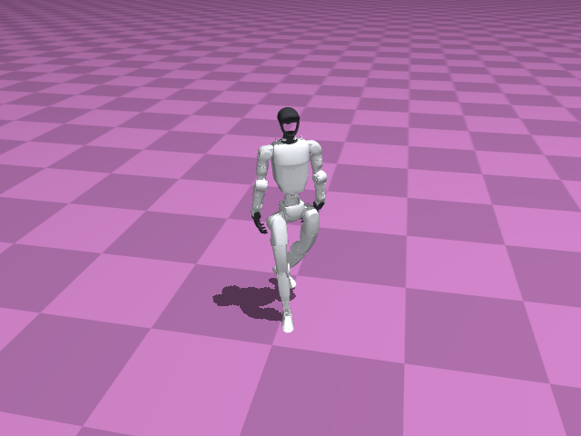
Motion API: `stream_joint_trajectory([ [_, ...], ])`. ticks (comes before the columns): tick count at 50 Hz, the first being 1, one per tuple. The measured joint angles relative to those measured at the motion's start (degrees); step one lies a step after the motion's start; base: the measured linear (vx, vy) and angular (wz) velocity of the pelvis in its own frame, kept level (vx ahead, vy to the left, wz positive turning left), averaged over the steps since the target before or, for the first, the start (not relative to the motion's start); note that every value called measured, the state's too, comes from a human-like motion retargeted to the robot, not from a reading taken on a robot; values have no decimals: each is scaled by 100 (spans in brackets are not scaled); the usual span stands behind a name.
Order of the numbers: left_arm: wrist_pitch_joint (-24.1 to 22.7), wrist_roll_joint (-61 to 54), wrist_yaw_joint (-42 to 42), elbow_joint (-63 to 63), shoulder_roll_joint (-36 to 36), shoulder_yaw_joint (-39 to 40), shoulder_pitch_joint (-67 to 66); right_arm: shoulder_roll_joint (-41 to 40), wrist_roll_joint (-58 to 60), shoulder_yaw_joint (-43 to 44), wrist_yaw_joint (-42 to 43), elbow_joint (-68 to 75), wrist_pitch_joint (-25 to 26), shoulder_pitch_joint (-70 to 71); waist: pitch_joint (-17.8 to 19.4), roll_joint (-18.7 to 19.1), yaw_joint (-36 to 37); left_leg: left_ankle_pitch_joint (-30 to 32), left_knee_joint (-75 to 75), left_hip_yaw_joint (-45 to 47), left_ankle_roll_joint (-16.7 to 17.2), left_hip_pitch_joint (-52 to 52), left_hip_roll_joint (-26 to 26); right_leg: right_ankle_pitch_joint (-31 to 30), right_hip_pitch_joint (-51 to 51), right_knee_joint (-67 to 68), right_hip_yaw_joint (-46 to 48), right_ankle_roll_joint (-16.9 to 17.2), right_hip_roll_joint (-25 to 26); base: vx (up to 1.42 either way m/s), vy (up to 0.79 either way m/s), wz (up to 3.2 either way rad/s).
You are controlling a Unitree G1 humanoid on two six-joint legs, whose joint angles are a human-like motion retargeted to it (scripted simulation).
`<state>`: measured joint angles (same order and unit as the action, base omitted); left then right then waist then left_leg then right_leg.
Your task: In place motions
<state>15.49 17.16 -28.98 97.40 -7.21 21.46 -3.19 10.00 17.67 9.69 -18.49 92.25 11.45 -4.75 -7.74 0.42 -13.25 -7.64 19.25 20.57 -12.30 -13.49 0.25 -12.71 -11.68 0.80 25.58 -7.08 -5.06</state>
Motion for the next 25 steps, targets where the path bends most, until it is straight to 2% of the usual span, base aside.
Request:
stream_joint_trajectory([
  [2,33,-232,17,0,-44,72,-87,-61,-120,-97,9,-157,-46,83,171,-197,101,298,1226,211,-269,358,207,180,286,8,-238,7,-30,42,-41,-92],
  [3,70,-290,-9,0,-96,99,-124,-90,-145,-176,-1,-238,-56,123,288,-171,221,235,2028,273,-270,556,559,305,458,32,-362,-23,155,44,-44,-126],
  [5,149,-311,-38,0,-140,120,-149,-104,-99,-324,-42,-408,-75,205,416,-178,399,-284,3197,251,-270,1041,898,426,687,-3,-560,-74,342,41,-34,-114],
  [7,146,-314,-1,0,-151,152,-142,-100,61,-498,-75,-542,-103,322,542,-201,527,-716,3597,374,-270,1282,1101,521,885,-20,-741,-124,465,40,-27,-98],
  [10,-11,-365,32,-28,-96,196,-78,-87,320,-788,-55,-723,-133,579,689,-281,695,-971,3457,349,-270,1899,767,568,1018,-26,-1106,-77,413,21,-10,-92],
  [12,-65,-332,-18,-156,-26,176,-45,-63,463,-954,-42,-856,-188,734,663,-332,654,-823,2710,249,-245,2368,289,592,966,-27,-1239,12,265,22,0,-43],
  [15,-77,-228,-62,-323,26,116,20,-56,627,-1163,-115,-1077,-255,875,690,-226,677,-363,1283,-19,122,2822,-80,699,993,-28,-1430,28,412,31,-7,-61],
  [19,-115,-145,-39,-456,65,1,116,-95,702,-1253,-186,-1268,-296,912,841,100,848,7,-484,-299,800,3142,-14,949,1268,-50,-1635,-14,915,37,-10,-86],
  [22,-140,-74,-83,-542,85,-16,114,-161,643,-1282,-227,-1224,-291,892,912,263,928,19,-1417,-261,1483,3389,119,1229,1521,-14,-1846,-47,1204,48,-8,-85],
  [25,-158,-10,-84,-596,73,9,93,-234,541,-1264,-238,-1036,-258,851,934,299,882,-51,-1783,-89,1855,3558,257,1578,1745,101,-1967,-67,1316,51,-6,-53],
])
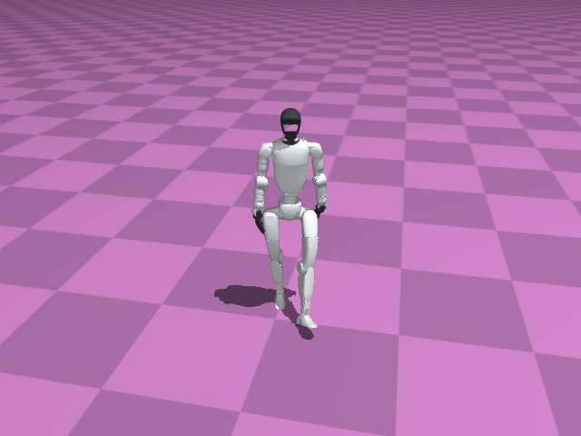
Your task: In place motions
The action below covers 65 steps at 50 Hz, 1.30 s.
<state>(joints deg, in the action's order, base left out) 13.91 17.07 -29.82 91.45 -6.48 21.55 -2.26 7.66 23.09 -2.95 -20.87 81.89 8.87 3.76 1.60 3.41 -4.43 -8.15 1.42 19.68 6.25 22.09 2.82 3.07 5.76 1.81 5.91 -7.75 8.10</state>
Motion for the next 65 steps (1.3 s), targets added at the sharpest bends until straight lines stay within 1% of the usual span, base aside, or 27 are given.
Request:
stream_joint_trajectory([
  [2,0,36,26,-6,-17,52,-10,-29,-53,21,13,180,21,-52,-6,-4,21,-4,153,124,-106,-32,119,236,103,160,-97,-72,66,60,-2,-52],
  [5,-18,32,64,-2,-44,176,-84,-31,-63,24,42,512,51,-166,-99,-80,90,112,512,525,-571,-271,288,570,174,508,-192,-179,56,62,0,-55],
  [7,-26,6,66,38,-65,278,-177,-4,29,57,73,760,112,-258,-192,-125,168,549,617,111,-734,-317,286,645,298,671,-261,-262,29,75,5,-52],
  [9,0,-29,82,147,-97,392,-250,28,159,134,97,959,193,-386,-362,-166,88,631,846,114,-843,-361,333,513,394,781,-191,-286,-42,75,6,-4],
  [12,78,-133,165,381,-155,571,-285,71,219,263,105,1118,263,-624,-563,-284,140,326,1005,-27,-1083,-546,214,-84,415,1173,-190,-269,-229,75,8,-24],
  [15,110,-381,225,491,-174,685,-254,126,144,402,142,1148,256,-736,-577,-217,201,-70,972,42,-1204,-917,292,-1100,263,1911,149,-295,-374,63,7,-24],
  [18,78,-589,178,438,-187,794,-253,140,99,455,227,989,263,-720,-573,20,171,-350,913,97,-1224,-1208,543,-1747,-283,3179,670,-607,-551,55,7,-43],
  [19,84,-611,152,416,-205,796,-237,152,54,454,222,900,259,-702,-528,60,97,-451,912,105,-1269,-1322,524,-1561,-428,3658,937,-678,-776,52,14,-8],
  [21,115,-604,124,394,-269,727,-136,186,-68,482,165,693,231,-650,-349,49,-132,-679,918,100,-1442,-1612,282,-848,-621,4454,1343,-725,-1330,52,28,61],
  [23,156,-548,167,384,-371,615,46,167,-210,527,98,458,167,-599,-146,-12,-316,-810,874,75,-1576,-1887,81,-359,-818,4778,1550,-725,-1618,41,17,80],
  [25,171,-472,260,342,-455,492,219,99,-342,538,71,225,72,-604,-7,-69,-464,-782,746,-27,-1585,-2094,48,-231,-1092,4556,1666,-725,-1432,28,-15,56],
  [27,133,-410,288,246,-534,373,334,2,-372,471,102,34,-26,-650,-50,-57,-463,-710,610,54,-1476,-2159,242,-536,-1489,3620,1523,-674,-789,33,-31,11],
  [29,108,-334,211,141,-585,244,458,-27,-285,417,124,-73,-75,-663,-102,-162,-530,-746,559,45,-1465,-2232,133,-809,-1784,2610,1217,-345,-471,41,-16,42],
  [32,71,-236,104,-6,-607,122,645,-24,-76,357,128,-104,-91,-633,-86,-464,-726,-849,470,-69,-1524,-2485,-281,-1060,-2116,1277,889,149,-506,43,-10,85],
  [34,37,-231,85,-57,-607,49,759,-24,8,343,120,-75,-95,-617,-15,-611,-846,-926,434,-200,-1562,-2700,-464,-1109,-2348,627,986,346,-631,41,-11,93],
  [38,19,-229,68,12,-562,-63,919,-23,27,403,94,59,-75,-614,67,-720,-1023,-1083,397,-493,-1626,-3057,-613,-1175,-2890,33,1386,753,-765,47,-15,79],
  [39,17,-225,73,59,-540,-68,933,-20,20,428,87,101,-62,-612,68,-731,-1038,-1124,396,-529,-1643,-3123,-632,-1195,-3008,8,1462,780,-781,43,-15,44],
  [43,37,-200,115,354,-466,-95,943,10,-5,535,112,233,-32,-618,80,-745,-1197,-1253,391,-653,-1735,-3409,-705,-1268,-3237,178,2024,719,-944,44,-16,52],
  [47,146,-7,207,596,-350,-121,787,54,13,714,200,353,0,-758,-34,-654,-1491,-1200,426,-729,-1779,-3692,-689,-1287,-3056,417,2275,621,-1137,54,-19,76],
  [50,283,173,265,596,-200,-131,579,118,-77,968,286,543,7,-887,-285,-482,-1556,-955,553,-724,-1814,-3766,-626,-1268,-2925,541,2227,226,-1249,77,-31,60],
  [52,353,275,245,596,-120,-119,364,178,-214,1132,264,818,46,-991,-635,-438,-1407,-594,614,-727,-1832,-3754,-669,-1184,-3030,783,2124,-27,-1368,84,-31,16],
  [55,293,188,321,596,114,-179,-45,277,-354,1476,169,1158,351,-1054,-1221,-238,-931,229,967,-628,-1859,-3440,-626,-967,-3267,1204,1878,9,-1450,80,-33,-34],
  [57,150,-150,299,596,129,-328,-136,242,-474,1541,194,1052,401,-961,-963,-284,-804,950,1561,-468,-1949,-3400,-530,-679,-2837,1180,1728,82,-1419,48,-32,-31],
  [60,265,-132,174,596,19,-275,-87,179,-550,1327,162,688,273,-883,-692,-422,-928,1645,2974,-80,-2125,-3056,-173,-422,-2151,950,1672,70,-1475,46,-32,9],
  [62,265,48,247,596,43,-244,28,209,-477,1260,146,534,229,-785,-819,-441,-879,1098,3978,-80,-2124,-2378,-77,-309,-2054,891,1656,131,-1578,48,-26,2],
  [63,192,57,284,596,30,-294,84,218,-423,1237,123,482,220,-729,-776,-463,-731,519,4420,86,-2125,-2203,109,-256,-1922,866,1607,125,-1517,40,-24,-52],
  [65,75,16,285,401,36,-379,130,230,-328,1107,68,367,232,-573,-622,-569,-449,-295,4892,338,-2125,-1948,310,-220,-1644,780,1461,110,-1455,36,-27,-92],
])
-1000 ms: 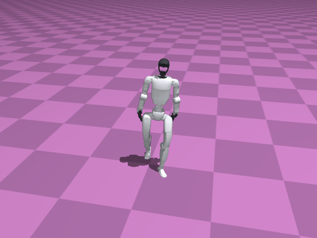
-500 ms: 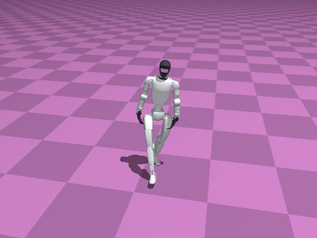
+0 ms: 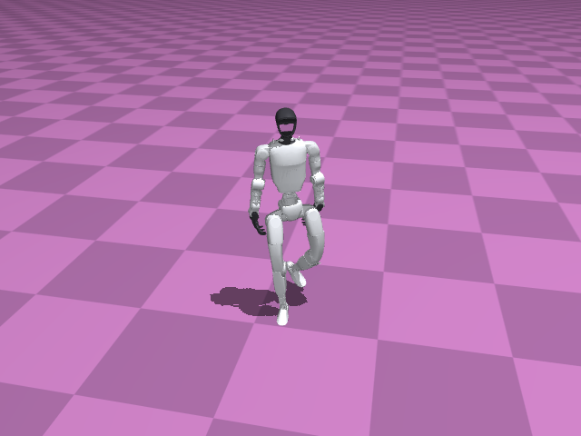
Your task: In place motions
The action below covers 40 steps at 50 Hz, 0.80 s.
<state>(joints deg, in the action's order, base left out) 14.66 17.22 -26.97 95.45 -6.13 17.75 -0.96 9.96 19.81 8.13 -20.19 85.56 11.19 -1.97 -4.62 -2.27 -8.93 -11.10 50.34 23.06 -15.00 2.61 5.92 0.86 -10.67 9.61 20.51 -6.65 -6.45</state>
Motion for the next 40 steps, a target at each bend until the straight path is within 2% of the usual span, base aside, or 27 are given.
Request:
stream_joint_trajectory([
  [3,-168,-77,-128,-414,72,-43,105,35,114,-255,-7,-225,4,366,179,-145,392,-560,-117,150,0,590,-295,-38,152,-111,-359,5,-27,23,-16,-98],
  [5,-250,-112,-188,-629,112,-57,183,71,225,-404,-9,-441,-51,586,180,-131,442,-547,-623,33,82,1059,-598,-25,116,-115,-456,40,-67,19,-8,-48],
  [8,-297,-198,-104,-737,125,-112,279,106,387,-622,-111,-846,-160,789,236,76,546,-306,-1656,-328,392,1490,-794,36,240,-158,-576,-3,211,30,-12,-69],
  [12,-308,-217,-39,-609,130,-111,374,75,487,-807,-182,-1354,-272,918,381,442,730,125,-3220,-749,993,1718,-766,150,558,-262,-868,-74,752,37,-7,-103],
  [15,-302,-153,-52,-477,121,-34,328,-30,471,-898,-215,-1621,-379,873,473,681,785,286,-4239,-872,1583,1766,-644,221,872,-351,-1144,-111,1126,45,-3,-107],
  [18,-305,-61,27,-313,88,66,238,-142,439,-962,-270,-1717,-484,713,493,767,725,362,-4713,-1226,2013,1904,-681,261,1166,-443,-1360,-142,1320,51,-2,-81],
  [20,-293,-4,96,-172,42,112,196,-201,432,-979,-271,-1684,-518,566,502,781,736,437,-4709,-1404,2156,1920,-665,284,1342,-453,-1506,-165,1416,52,-2,-80],
  [23,-256,51,162,35,-39,194,127,-252,439,-987,-191,-1381,-476,360,503,706,865,631,-4517,-1731,1855,1677,-693,358,1540,-319,-1780,-202,1465,57,-4,-97],
  [27,-155,15,179,195,-112,448,-66,-234,649,-934,-151,-697,-314,193,380,601,897,1243,-4397,-1975,1426,1371,-720,437,1719,-19,-2058,-296,1499,62,-6,-86],
  [30,29,-142,158,195,-113,639,-298,-194,832,-851,-35,-213,-181,31,120,535,706,879,-4174,-1668,1134,1266,-620,217,1664,334,-2080,-366,1457,62,-9,-55],
  [32,130,-266,170,195,-127,754,-312,-167,759,-790,51,31,-115,-6,128,517,693,675,-4149,-1593,1005,1100,-538,-251,1545,798,-2063,-360,1440,43,-14,-79],
  [35,43,-445,175,195,-138,846,-199,-84,587,-675,99,212,-77,71,307,551,736,345,-4264,-1266,875,683,-312,-1233,1179,1803,-1736,-147,1278,34,-11,-122],
  [38,-38,-472,31,195,-233,835,-170,-38,614,-639,162,141,-23,179,266,616,780,68,-4379,-866,857,447,-98,-1661,369,3074,-1741,62,1234,32,-10,-182],
  [40,12,-403,-50,195,-343,768,-192,-59,598,-685,216,18,-1,211,227,680,656,-57,-4479,-524,857,276,39,-1263,-81,3638,-1303,-377,1012,31,-14,-151],
])
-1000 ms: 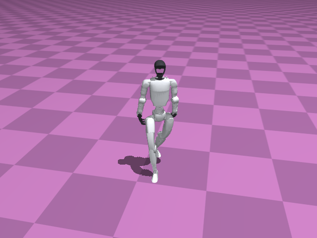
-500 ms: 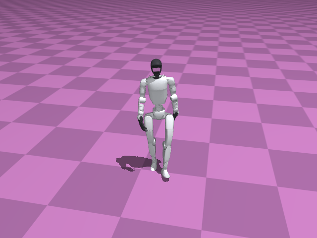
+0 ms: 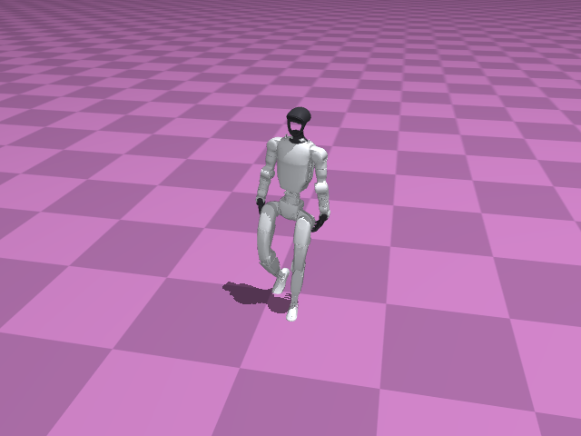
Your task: In place motions
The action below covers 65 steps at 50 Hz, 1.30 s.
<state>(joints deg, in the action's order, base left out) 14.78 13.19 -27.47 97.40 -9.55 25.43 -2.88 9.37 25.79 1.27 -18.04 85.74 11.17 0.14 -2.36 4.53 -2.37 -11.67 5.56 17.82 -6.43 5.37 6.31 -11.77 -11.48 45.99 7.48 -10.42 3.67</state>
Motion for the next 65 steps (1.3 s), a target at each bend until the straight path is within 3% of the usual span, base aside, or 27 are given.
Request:
stream_joint_trajectory([
  [2,103,144,37,0,-124,-93,105,-33,-139,10,20,-138,-31,86,90,13,-158,-83,-129,232,-23,-201,9,495,-293,174,567,-391,-337,16,-11,-104],
  [5,112,325,219,0,-263,-267,310,-80,-345,63,-21,-373,-133,148,192,-14,-408,-206,-321,507,-27,-492,-79,1084,-528,-221,1329,-455,-689,12,-9,-79],
  [10,15,551,119,-257,-399,-396,429,-169,-347,-2,-76,-715,-221,10,-43,-235,-442,-480,-598,1159,-29,-846,-488,1525,-620,-2035,2757,38,-881,26,-13,-131],
  [13,20,565,-9,-370,-415,-400,508,-183,-331,-17,-31,-665,-224,-46,-92,-305,-317,-748,-622,1507,-54,-1107,-666,1894,-308,-2887,4188,345,-1011,25,-13,-138],
  [15,27,504,-40,-405,-387,-391,575,-191,-280,21,-23,-564,-181,-58,-67,-279,-268,-966,-565,1624,-72,-1303,-691,1908,-83,-3356,4700,100,-895,21,-10,-124],
  [17,8,445,-90,-445,-318,-358,580,-166,-205,73,-13,-408,-129,-58,-69,-287,-178,-1186,-438,1736,-106,-1500,-759,1858,49,-3615,4400,-323,-734,34,-7,-103],
  [19,-21,417,-176,-487,-199,-387,512,-113,-116,190,-3,-230,-57,-96,-56,-196,-381,-1351,-241,1524,-210,-1711,-765,1852,281,-3713,4301,-458,-717,45,-2,-29],
  [23,-76,264,-56,-414,90,-312,448,-77,-103,395,58,-6,106,-115,-154,-67,-515,-1113,281,1941,-399,-1776,-732,1836,273,-3683,3792,-416,-734,26,-17,-100],
  [27,-99,413,-247,-337,206,-340,396,-80,-504,441,112,128,117,-169,-180,-391,-510,-239,1715,2539,-657,-1560,-581,1807,357,-3712,2986,-293,-1066,20,-9,-147],
  [30,-167,617,-273,-440,156,-517,255,-122,-594,500,29,214,169,-169,88,-522,-237,-57,3812,2508,-857,-1328,240,1927,742,-3679,2239,-266,-882,35,-27,-227],
  [34,-466,396,427,-379,145,-599,222,-95,-399,416,-66,78,216,-15,384,-421,-52,-616,4943,2004,-857,-863,754,1861,859,-3632,1321,-326,-528,18,-20,-233],
  [40,-560,-5,663,-245,165,-378,85,-91,-151,88,-59,-333,89,164,692,-373,-97,-783,3566,1579,-857,-536,626,1549,810,-3597,-86,-308,-166,5,-10,-229],
  [44,-361,-31,498,-109,154,-301,14,-49,-74,19,-123,-494,38,152,610,-306,-216,-33,1903,616,-857,-158,104,1274,615,-3678,-873,-144,6,2,0,-193],
  [47,-225,-1,418,-86,152,-300,25,-8,-104,49,-28,-474,57,162,525,-267,-364,667,1059,-699,-828,264,-427,1105,436,-3733,-1304,65,36,1,12,-172],
  [52,11,277,175,-266,106,-439,198,89,-451,239,78,-285,99,61,631,-200,-432,1485,582,-2270,-90,420,-850,967,442,-3756,-1902,348,234,8,7,-171],
  [54,78,407,35,-400,95,-567,344,152,-624,355,106,-149,109,9,699,-208,-379,1655,562,-2346,42,320,-942,942,468,-3746,-2072,438,275,9,14,-153],
  [57,79,502,-81,-671,134,-745,507,268,-727,489,168,50,134,-82,694,-223,-335,1839,575,-2111,-160,169,-1056,934,467,-3742,-2273,595,277,9,15,-146],
  [65,-40,564,-225,-1071,170,-794,855,177,-664,705,473,56,140,-320,607,-320,-897,1423,377,-1193,-212,-107,-922,748,289,-3825,-2327,1312,121,5,17,-114],
])
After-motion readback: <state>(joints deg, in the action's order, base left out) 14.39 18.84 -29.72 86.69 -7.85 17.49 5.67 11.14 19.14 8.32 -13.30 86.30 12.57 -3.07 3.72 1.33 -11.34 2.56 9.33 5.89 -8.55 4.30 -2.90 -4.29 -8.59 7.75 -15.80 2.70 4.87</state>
